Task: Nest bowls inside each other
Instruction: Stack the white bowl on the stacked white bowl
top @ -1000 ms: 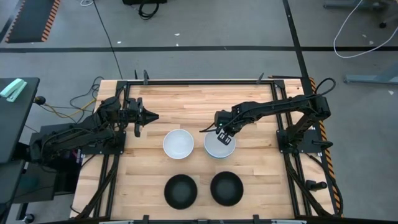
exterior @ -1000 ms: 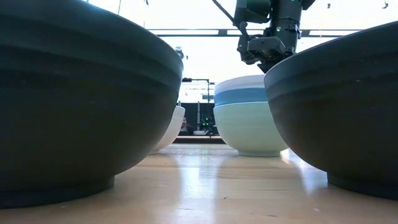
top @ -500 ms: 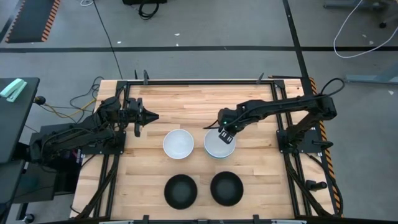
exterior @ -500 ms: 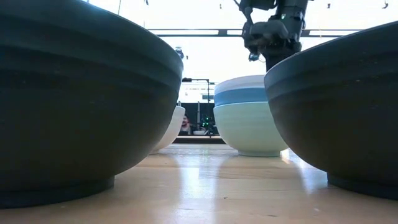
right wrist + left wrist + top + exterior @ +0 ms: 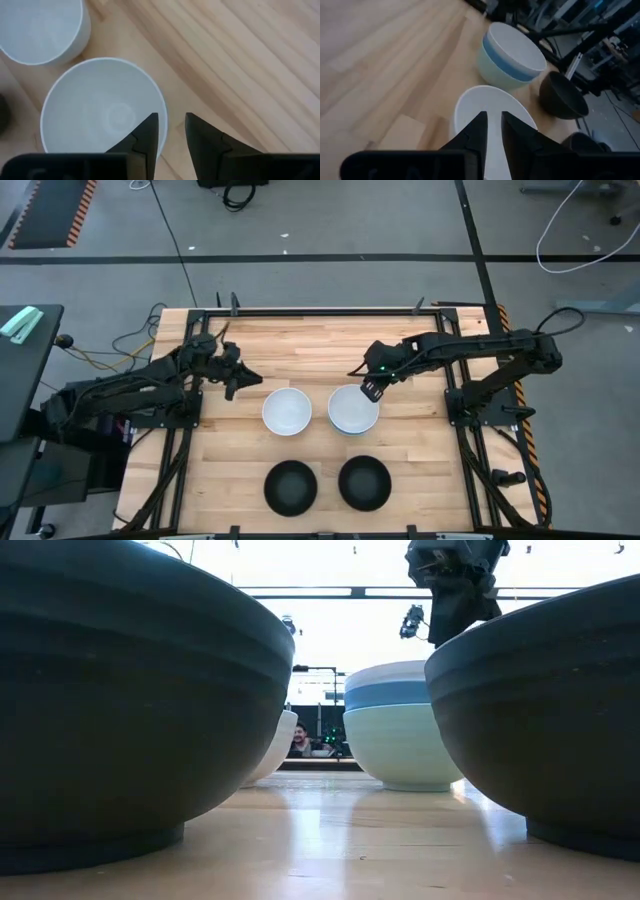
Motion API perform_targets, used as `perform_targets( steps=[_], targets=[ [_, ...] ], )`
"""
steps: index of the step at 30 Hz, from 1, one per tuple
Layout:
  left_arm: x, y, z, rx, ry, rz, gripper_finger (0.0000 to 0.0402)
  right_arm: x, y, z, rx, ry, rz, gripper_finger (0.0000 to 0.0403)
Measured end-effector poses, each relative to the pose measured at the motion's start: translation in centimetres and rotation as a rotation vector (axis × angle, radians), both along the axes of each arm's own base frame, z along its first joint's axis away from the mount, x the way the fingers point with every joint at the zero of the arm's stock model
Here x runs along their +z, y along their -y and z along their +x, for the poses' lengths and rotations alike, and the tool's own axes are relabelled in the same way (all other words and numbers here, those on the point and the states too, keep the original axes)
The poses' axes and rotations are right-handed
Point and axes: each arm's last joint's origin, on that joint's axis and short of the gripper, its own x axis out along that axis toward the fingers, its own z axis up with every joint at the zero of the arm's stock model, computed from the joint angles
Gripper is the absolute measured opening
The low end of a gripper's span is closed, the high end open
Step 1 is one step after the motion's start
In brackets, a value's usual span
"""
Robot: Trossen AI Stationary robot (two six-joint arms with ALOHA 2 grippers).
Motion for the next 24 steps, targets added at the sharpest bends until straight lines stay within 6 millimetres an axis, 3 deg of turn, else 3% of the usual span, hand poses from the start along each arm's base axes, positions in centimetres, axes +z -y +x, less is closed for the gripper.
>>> perform_targets(
  steps=[6,11,18,24],
  targets=[
    [1.6,0.9,2.2,-0.075,-0.152,-0.02,0.0062,0.0,-0.1,0.0,0.009,-0.002,-0.006,0.0105],
    [2.1,2.1,3.5,-0.098,-0.421,-0.016,0.0051,-0.2,-1.0,-0.4,0.04,-0.06,-0.064,0.0105],
    [1.8,3.1,5.9,-0.155,-0.564,0.031,0.0051,0.2,-3.5,-0.9,0.094,-0.034,-0.185,0.0105],
    [0.7,2.6,8.1,-0.14,-0.654,0.004,0.0053,0.3,-5.0,-1.2,0.116,-0.017,-0.239,0.0104]
  ],
)
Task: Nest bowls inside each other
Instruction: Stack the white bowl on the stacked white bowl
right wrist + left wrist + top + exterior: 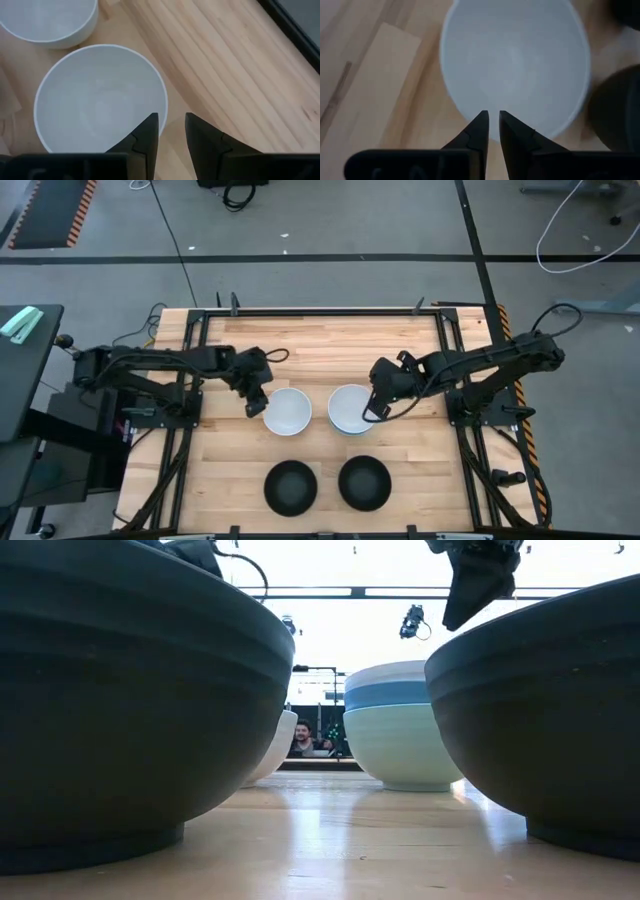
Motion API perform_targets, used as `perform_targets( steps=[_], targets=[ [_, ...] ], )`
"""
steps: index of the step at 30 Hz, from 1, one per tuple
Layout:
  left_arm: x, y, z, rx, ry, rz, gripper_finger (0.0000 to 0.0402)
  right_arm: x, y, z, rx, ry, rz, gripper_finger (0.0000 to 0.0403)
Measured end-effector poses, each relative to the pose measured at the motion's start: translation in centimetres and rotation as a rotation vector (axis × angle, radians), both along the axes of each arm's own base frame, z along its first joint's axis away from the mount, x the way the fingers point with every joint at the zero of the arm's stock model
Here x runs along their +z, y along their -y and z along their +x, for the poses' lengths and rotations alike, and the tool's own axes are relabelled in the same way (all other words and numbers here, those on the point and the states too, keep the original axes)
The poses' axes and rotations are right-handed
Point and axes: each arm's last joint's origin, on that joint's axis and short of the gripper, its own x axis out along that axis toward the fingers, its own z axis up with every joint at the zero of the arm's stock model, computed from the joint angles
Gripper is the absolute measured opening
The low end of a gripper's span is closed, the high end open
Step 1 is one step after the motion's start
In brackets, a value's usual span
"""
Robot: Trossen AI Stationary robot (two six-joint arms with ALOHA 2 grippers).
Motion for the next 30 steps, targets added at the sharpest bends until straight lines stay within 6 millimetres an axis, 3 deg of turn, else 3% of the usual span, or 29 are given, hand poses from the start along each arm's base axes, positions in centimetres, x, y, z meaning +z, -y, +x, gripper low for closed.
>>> perform_targets(
  steps=[8,12,17,30],
  targets=[
    [0.5,-2.4,2.6,0.079,-0.112,0.072,0.0071,-0.7,-0.8,-0.3,0.011,-0.004,-0.021,0.0104],
    [1.1,-2.8,3.6,0.086,-0.133,0.073,0.0085,-2.2,-0.7,-0.6,-0.013,-0.046,-0.023,0.0104],
    [0.1,-3.0,4.2,0.087,-0.205,0.053,0.0101,-4.0,-0.6,-1.3,-0.026,-0.106,-0.034,0.0104],
    [-2.0,-3.5,5.1,0.086,-0.262,0.004,0.0118,-3.0,-0.5,-1.4,0.001,-0.012,-0.025,0.0104]
  ],
)
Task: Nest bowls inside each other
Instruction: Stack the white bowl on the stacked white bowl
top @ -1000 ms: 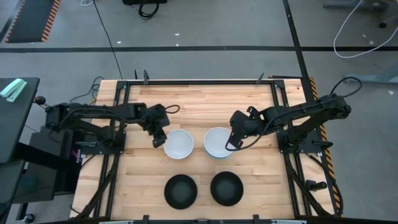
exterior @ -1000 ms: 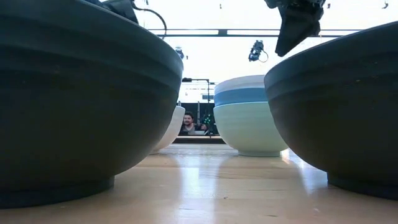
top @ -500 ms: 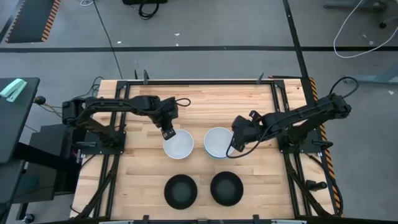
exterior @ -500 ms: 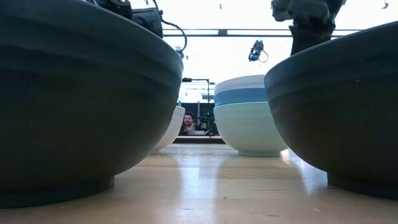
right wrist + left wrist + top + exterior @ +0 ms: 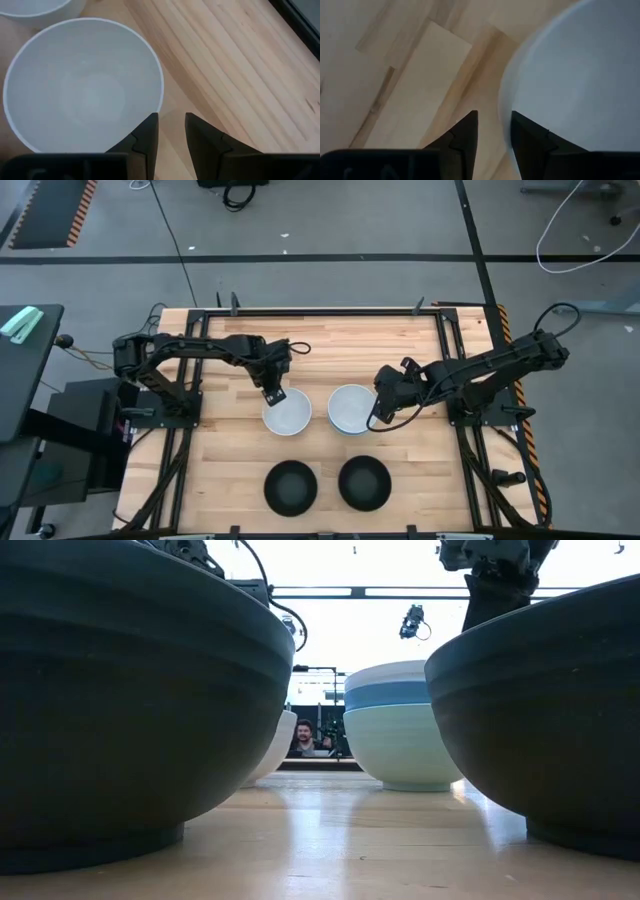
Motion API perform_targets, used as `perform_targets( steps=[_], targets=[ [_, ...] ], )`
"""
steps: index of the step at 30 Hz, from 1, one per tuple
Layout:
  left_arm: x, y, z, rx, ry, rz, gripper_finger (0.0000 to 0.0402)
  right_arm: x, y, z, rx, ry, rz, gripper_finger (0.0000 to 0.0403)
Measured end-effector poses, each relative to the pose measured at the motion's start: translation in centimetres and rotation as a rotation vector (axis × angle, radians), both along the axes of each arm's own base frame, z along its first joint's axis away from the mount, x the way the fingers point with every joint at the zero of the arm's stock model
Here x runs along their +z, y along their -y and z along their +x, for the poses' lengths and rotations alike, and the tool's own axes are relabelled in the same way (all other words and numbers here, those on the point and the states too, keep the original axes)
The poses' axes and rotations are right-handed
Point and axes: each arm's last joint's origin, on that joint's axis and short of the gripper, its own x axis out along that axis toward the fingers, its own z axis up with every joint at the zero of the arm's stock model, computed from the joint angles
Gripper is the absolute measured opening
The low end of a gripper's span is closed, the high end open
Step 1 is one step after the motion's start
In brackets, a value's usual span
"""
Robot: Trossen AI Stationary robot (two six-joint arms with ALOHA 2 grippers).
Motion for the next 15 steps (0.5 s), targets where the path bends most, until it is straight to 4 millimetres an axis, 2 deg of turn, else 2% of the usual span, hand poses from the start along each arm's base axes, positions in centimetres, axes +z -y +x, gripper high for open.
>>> perform_targets(
  steps=[8,15],
  targets=[
    [-0.8,-0.23,0.73,-0.007,0.016,0.018,0.0098,0.03,-0.02,0.07,0.007,0.006,0.0,0.0104],
    [-0.66,-0.23,0.73,-0.008,0.025,0.021,0.0038,0.05,-0.03,0.14,0.015,0.009,-0.006,0.0104]
  ],
)
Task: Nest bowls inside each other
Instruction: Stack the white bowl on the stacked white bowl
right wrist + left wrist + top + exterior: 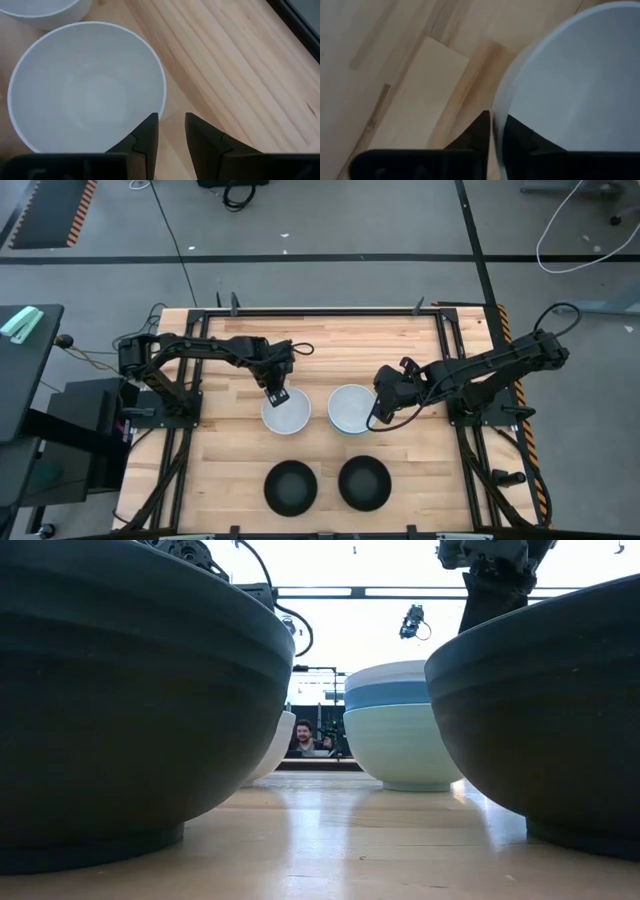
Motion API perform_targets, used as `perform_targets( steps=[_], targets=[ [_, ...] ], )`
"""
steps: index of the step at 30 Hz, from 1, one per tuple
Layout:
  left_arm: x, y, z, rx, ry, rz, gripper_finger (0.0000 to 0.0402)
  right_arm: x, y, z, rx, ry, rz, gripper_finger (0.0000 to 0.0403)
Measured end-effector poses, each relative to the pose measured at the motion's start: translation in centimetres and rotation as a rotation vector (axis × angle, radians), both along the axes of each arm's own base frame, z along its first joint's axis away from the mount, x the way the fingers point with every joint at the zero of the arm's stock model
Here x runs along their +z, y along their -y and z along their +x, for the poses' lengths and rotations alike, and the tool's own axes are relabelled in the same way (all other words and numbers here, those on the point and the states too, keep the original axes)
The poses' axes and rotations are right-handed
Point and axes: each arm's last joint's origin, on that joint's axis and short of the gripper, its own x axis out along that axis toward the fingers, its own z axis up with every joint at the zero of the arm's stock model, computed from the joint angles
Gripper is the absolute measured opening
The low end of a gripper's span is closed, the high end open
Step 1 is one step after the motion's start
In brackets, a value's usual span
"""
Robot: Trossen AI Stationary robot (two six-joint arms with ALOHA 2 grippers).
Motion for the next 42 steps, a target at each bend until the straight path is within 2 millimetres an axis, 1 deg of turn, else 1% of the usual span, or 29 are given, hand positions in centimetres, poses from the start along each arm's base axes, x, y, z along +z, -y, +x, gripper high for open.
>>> perform_targets(
  steps=[2,3,8,11,14,17,21,26,29,34,39,42],
  targets=[
    [0.0,0.0,0.0,-0.003,0.005,0.005,0.0016,0.0,0.0,0.0,-0.001,0.001,-0.002,0.0104],
    [0.0,0.0,0.1,-0.011,0.012,0.008,0.0013,-0.1,0.0,0.0,-0.001,0.001,-0.002,0.0104],
    [0.1,-0.1,0.2,-0.014,0.024,0.012,0.0022,-0.8,-0.1,-0.1,0.005,-0.006,-0.042,0.0104],
    [0.1,0.0,0.2,-0.016,0.02,0.011,0.0012,-1.4,-0.3,-0.2,0.014,-0.003,-0.055,0.0104],
    [1.0,0.0,0.5,-0.02,0.008,0.007,0.0012,-1.8,-0.5,-0.3,0.023,-0.001,-0.055,0.0104],
    [2.6,0.3,1.3,-0.036,0.036,0.017,0.0014,-1.8,-0.6,-0.3,0.025,-0.002,-0.056,0.0104],
    [5.7,0.9,2.7,-0.071,0.104,0.056,0.0011,-1.8,-0.6,-0.3,0.027,0.0,-0.075,0.0104],
    [9.7,1.8,3.9,-0.096,0.168,0.108,0.0011,-1.7,-0.6,-0.4,0.032,-0.004,-0.083,0.0104],
    [12.1,2.3,4.4,-0.103,0.223,0.137,0.0011,-1.6,-0.5,-0.8,0.022,-0.02,-0.091,0.0104],
    [15.8,2.7,5.1,-0.111,0.344,0.166,0.0011,-1.5,-0.1,-2.0,-0.063,-0.051,-0.098,0.0104],
    [18.2,2.9,5.3,-0.111,0.421,0.18,0.0011,-1.6,-0.4,-2.5,-0.104,-0.055,-0.1,0.0104],
    [18.7,2.9,5.3,-0.105,0.44,0.181,0.0011,-2.5,-0.8,-2.9,-0.108,-0.059,-0.095,0.01]
  ],
)
